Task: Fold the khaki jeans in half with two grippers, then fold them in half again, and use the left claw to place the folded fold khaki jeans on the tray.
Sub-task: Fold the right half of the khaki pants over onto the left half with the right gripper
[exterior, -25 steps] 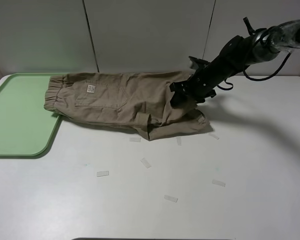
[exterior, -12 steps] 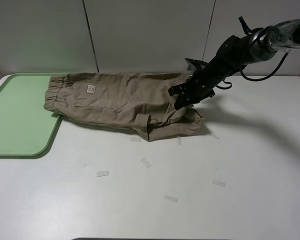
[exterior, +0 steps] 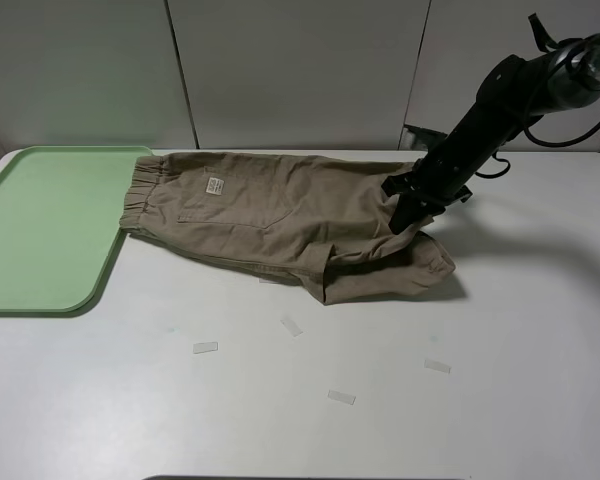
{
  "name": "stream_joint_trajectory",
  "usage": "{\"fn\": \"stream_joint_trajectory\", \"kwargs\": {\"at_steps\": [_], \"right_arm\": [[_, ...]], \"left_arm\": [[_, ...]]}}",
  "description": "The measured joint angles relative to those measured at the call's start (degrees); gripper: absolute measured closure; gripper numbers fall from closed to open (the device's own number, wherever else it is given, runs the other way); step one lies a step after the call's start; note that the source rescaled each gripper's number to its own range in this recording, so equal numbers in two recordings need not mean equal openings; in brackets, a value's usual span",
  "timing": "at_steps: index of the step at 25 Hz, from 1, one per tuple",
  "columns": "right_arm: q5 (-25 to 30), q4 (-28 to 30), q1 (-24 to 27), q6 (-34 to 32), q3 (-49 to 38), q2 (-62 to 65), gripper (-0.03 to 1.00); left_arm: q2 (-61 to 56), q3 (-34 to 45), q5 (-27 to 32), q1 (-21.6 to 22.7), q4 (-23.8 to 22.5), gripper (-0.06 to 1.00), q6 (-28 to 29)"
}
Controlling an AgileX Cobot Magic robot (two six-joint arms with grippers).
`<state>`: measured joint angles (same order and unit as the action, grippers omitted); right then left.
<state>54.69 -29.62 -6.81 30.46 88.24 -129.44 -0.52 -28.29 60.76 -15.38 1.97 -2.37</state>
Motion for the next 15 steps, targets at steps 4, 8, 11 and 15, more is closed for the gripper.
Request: {"fn": "stream_joint_trajectory", "kwargs": {"at_steps": [4,8,11,15], "right_arm": [[1.3,-2.7,1.8,-1.5,-3.1,0.6,0.93],[-3.5,-3.7,5.8,-1.8,-10.8,4.3,0.93],[-11.0,-1.8,9.7,-2.0,-18.1,9.6,0.93],[-19.1,3.4,14.3,-5.9,-24.9,16.4,0.93]], "left_arm": [[0.0,0.0,0.0,0.0,-0.1,-0.06,0.0],[0.0,0.0,0.0,0.0,-0.1,-0.06,0.0],[0.0,0.0,0.0,0.0,-0.1,-0.06,0.0],[0.0,0.0,0.0,0.0,-0.1,-0.06,0.0]]}}
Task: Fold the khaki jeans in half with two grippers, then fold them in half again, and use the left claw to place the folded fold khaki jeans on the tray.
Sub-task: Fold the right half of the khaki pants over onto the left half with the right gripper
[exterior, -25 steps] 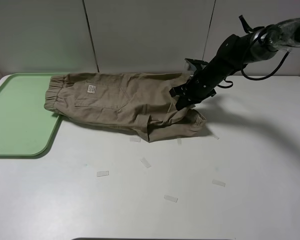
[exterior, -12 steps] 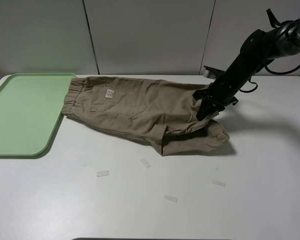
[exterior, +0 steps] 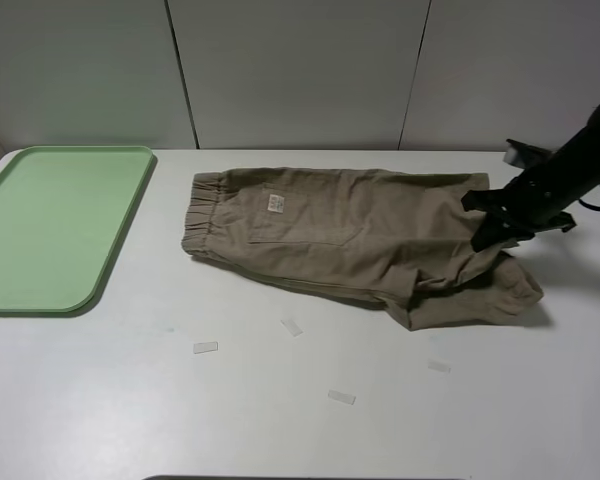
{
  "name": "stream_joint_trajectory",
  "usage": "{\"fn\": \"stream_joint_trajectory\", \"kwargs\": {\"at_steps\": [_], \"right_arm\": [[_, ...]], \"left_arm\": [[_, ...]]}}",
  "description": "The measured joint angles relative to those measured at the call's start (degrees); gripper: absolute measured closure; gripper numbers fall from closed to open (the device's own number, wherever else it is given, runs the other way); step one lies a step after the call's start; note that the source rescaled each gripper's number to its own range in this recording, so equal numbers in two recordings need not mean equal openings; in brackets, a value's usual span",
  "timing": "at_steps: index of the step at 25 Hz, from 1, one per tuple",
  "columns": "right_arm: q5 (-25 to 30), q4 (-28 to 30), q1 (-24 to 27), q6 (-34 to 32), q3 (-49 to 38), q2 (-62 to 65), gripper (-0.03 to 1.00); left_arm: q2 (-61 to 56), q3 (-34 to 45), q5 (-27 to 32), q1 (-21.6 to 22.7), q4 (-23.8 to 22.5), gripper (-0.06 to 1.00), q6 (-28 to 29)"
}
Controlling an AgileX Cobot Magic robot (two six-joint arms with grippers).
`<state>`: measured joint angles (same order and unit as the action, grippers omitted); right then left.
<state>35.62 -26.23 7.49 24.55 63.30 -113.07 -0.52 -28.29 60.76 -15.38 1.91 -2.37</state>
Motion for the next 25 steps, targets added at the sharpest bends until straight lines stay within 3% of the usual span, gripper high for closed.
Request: {"fn": "stream_joint_trajectory", "kwargs": {"at_steps": [4,8,15,25], "right_arm": [[-3.1,12.0,3.3,-8.1,-2.5,4.5,0.93],[-3.7,22.7,3.2,-14.2,-2.5,6.0,0.93],[-2.2,24.8,-6.4,-16.4,-1.8,7.8,0.93],[-1.3,24.8,-21.9,-20.8,6.5,8.2,0.93]], "left_arm": [[0.0,0.0,0.0,0.0,0.0,-0.06,0.0],[0.0,0.0,0.0,0.0,0.0,-0.06,0.0],[0.0,0.0,0.0,0.0,0.0,-0.06,0.0],[0.0,0.0,0.0,0.0,0.0,-0.06,0.0]]}}
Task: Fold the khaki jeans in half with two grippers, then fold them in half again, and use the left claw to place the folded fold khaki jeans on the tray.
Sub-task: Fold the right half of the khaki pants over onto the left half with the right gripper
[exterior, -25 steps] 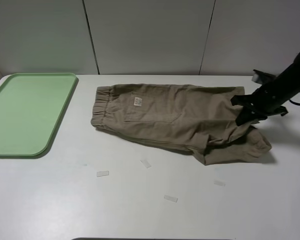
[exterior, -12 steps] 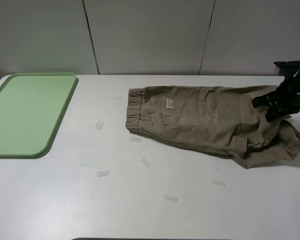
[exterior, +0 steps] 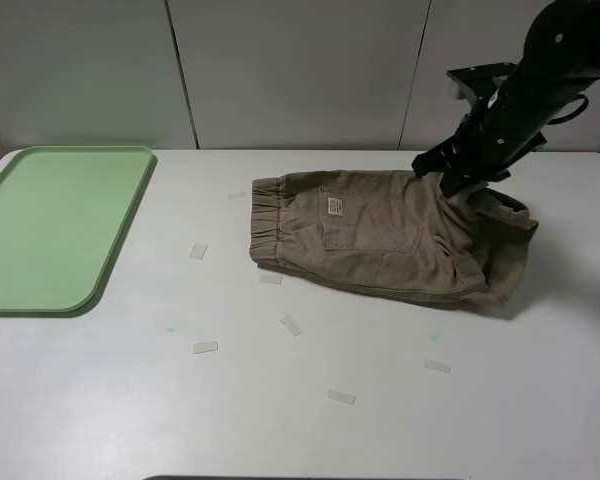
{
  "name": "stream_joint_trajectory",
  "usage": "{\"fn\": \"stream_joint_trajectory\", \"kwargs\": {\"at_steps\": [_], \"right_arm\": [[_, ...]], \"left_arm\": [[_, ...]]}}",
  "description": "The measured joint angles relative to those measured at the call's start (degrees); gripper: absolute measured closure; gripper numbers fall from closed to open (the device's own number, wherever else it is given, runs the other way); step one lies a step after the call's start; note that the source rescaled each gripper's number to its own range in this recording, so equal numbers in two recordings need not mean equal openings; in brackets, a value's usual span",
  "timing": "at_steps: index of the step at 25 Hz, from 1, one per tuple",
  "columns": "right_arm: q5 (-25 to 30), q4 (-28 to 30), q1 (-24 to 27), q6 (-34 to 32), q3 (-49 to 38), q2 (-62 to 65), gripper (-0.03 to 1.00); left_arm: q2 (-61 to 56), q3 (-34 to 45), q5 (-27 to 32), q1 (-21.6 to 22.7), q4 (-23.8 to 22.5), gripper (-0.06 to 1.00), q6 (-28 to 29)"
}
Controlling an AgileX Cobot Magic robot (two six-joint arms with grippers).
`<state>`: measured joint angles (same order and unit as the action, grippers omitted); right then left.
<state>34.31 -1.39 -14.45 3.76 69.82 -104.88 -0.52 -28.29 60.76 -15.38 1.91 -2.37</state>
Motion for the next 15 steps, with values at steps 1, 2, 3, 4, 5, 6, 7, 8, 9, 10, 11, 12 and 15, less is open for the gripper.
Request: {"fn": "stream_joint_trajectory", "kwargs": {"at_steps": [1,2,3,4,5,6,7,8,9,10,11,12,15], "right_arm": [[-0.3,-0.1,-1.3,-0.1,0.2,0.0,0.93],[-0.6,-0.3,-2.6,-0.3,0.3,0.0,0.93],[-0.8,-0.3,-3.8,-0.3,0.3,0.0,0.93],[-0.9,-0.6,-4.8,-0.4,0.3,-0.1,0.93],[-1.0,-1.0,-5.9,-0.5,0.3,-0.3,0.93],[-1.1,-1.2,-6.8,-0.5,0.3,-0.5,0.93],[-1.3,-1.3,-7.7,-0.5,0.4,-1.0,0.93],[-1.5,-1.5,-8.3,-0.6,0.4,-1.5,0.93],[-2.0,-1.5,-9.1,-0.9,0.4,-1.8,0.93],[-2.5,-1.8,-9.7,-1.2,0.4,-2.2,0.93],[-2.8,-2.0,-10.2,-1.3,0.5,-2.4,0.93],[-3.3,-2.3,-10.9,-1.5,0.5,-2.6,0.93],[-4.0,-2.6,-12.7,-1.8,0.9,-2.8,0.93]], "left_arm": [[0.0,0.0,0.0,0.0,0.0,-0.06,0.0],[0.0,0.0,0.0,0.0,0.0,-0.06,0.0],[0.0,0.0,0.0,0.0,0.0,-0.06,0.0],[0.0,0.0,0.0,0.0,0.0,-0.06,0.0],[0.0,0.0,0.0,0.0,0.0,-0.06,0.0],[0.0,0.0,0.0,0.0,0.0,-0.06,0.0],[0.0,0.0,0.0,0.0,-0.1,-0.06,0.0],[0.0,0.0,0.0,0.0,-0.2,-0.06,0.0],[0.0,0.0,0.0,0.0,-0.4,-0.06,0.0],[0.0,0.0,0.0,0.0,-0.5,-0.06,0.0],[0.0,0.0,0.0,0.0,-0.5,-0.06,0.0],[0.0,0.0,0.0,0.0,-0.5,-0.06,0.0],[0.0,0.0,0.0,0.0,-0.5,-0.06,0.0]]}}
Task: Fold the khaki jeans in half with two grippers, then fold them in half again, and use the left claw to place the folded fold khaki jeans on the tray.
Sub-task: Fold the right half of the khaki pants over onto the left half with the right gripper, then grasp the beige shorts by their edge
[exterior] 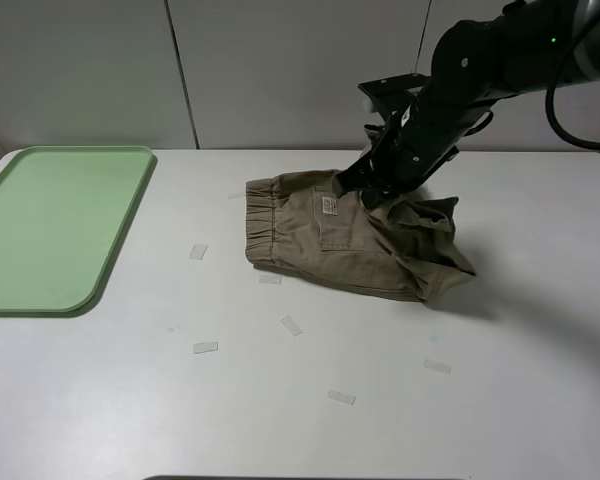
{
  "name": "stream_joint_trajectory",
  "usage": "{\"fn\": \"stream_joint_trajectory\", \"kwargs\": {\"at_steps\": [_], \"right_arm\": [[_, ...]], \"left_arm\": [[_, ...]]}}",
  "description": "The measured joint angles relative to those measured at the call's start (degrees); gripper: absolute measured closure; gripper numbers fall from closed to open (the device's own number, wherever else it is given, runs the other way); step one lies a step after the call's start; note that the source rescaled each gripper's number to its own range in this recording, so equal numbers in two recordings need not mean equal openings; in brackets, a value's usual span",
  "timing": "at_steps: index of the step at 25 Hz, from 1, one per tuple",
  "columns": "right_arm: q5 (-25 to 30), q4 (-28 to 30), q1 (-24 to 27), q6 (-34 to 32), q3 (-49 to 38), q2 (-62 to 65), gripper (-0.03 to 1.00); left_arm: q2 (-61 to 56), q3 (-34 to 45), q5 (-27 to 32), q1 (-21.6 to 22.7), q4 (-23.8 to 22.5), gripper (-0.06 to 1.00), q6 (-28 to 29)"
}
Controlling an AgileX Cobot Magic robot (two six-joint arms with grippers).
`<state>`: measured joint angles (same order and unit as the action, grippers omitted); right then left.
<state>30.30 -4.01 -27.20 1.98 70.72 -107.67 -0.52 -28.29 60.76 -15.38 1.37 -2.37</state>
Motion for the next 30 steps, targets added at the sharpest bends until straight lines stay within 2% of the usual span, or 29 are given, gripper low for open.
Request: {"fn": "stream_joint_trajectory", "kwargs": {"at_steps": [5,11,12,14,16,17,19,21,25,30], "right_arm": [[-0.2,-0.8,-2.7,-0.2,2.5,-0.1,0.93],[-1.2,-2.6,-2.9,-0.2,3.2,-1.7,0.92],[-1.3,-2.6,-3.1,-0.2,3.2,-1.8,0.88],[-1.9,-2.7,-3.4,-0.1,3.2,-1.9,0.69],[-3.6,-2.9,-4.1,0.5,3.2,-1.9,0.32],[-4.5,-2.9,-4.6,0.8,3.2,-1.9,0.18],[-6.0,-3.3,-5.8,1.6,3.3,-1.9,0.05],[-6.4,-3.9,-7.4,4.1,3.9,-1.9,0.0],[-6.9,-5.9,-9.2,9.1,5.1,-1.9,-0.02],[-7.0,-5.3,-8.6,10.4,5.2,-1.9,-0.02]], "left_arm": [[0.0,0.0,0.0,0.0,-0.1,-0.06,0.0],[0.0,0.0,0.0,0.0,-0.1,-0.06,0.0],[0.0,0.0,0.0,0.0,-0.1,-0.06,0.0],[0.0,0.0,0.0,0.0,-0.1,-0.06,0.0],[0.0,0.0,0.0,0.0,-0.1,-0.06,0.0],[0.0,0.0,0.0,0.0,-0.1,-0.06,0.0],[0.0,0.0,0.0,0.0,-0.1,-0.06,0.0],[0.0,0.0,0.0,0.0,-0.1,-0.06,0.0],[0.0,0.0,0.0,0.0,-0.1,-0.06,0.0],[0.0,0.0,0.0,0.0,-0.1,-0.06,-0.1]]}}
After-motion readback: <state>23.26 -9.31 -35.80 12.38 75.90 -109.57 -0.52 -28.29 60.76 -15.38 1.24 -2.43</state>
